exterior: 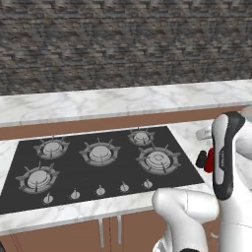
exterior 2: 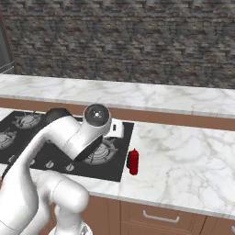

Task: Take 2 condiments from the cabinet and move them on the counter near the stove.Make sure the condiments are lined up with each other, next to each other.

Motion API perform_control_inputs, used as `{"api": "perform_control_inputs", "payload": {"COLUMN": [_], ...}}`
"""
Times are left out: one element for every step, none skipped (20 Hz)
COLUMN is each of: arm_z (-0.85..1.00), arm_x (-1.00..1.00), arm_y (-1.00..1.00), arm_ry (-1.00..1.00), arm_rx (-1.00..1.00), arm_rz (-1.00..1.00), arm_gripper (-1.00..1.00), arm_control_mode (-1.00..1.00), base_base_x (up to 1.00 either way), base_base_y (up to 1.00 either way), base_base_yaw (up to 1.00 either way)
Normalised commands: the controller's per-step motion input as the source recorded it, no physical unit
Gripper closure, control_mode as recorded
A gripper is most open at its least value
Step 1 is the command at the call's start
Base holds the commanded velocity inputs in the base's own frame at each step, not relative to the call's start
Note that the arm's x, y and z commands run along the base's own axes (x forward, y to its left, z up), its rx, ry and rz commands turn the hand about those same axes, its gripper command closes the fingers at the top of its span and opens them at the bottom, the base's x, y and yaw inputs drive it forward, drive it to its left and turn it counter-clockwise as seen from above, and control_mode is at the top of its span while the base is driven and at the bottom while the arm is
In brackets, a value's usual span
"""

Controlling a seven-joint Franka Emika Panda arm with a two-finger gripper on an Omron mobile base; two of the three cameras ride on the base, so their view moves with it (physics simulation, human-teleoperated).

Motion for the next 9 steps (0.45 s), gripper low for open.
{"api": "perform_control_inputs", "payload": {"arm_z": [0.26,0.01,0.00,0.00,0.00,0.00,-0.02,-0.04,0.00], "arm_x": [0.00,0.00,0.00,0.00,0.00,0.00,0.00,0.00,0.00], "arm_y": [0.44,0.54,0.55,0.40,0.34,0.36,0.44,0.44,0.44], "arm_ry": [0.40,0.33,0.23,0.17,0.07,0.01,0.00,0.00,-0.04], "arm_rx": [-0.14,-0.23,-0.26,-0.21,-0.19,-0.19,-0.19,-0.19,-0.18], "arm_rz": [-0.25,-0.28,-0.29,-0.33,-0.34,-0.35,-0.35,-0.32,-0.26], "arm_gripper": [-1.00,-1.00,-1.00,-1.00,-1.00,-1.00,-1.00,-1.00,-1.00], "arm_control_mode": [-1.00,-1.00,-1.00,-1.00,-1.00,-1.00,-1.00,-1.00,-1.00], "base_base_x": [0.00,0.00,0.00,0.00,0.00,0.00,0.00,0.00,0.00], "base_base_y": [0.00,0.00,0.00,0.00,0.00,0.00,0.00,0.00,0.00], "base_base_yaw": [0.00,0.00,0.00,0.00,0.00,0.00,0.00,0.00,0.00]}}
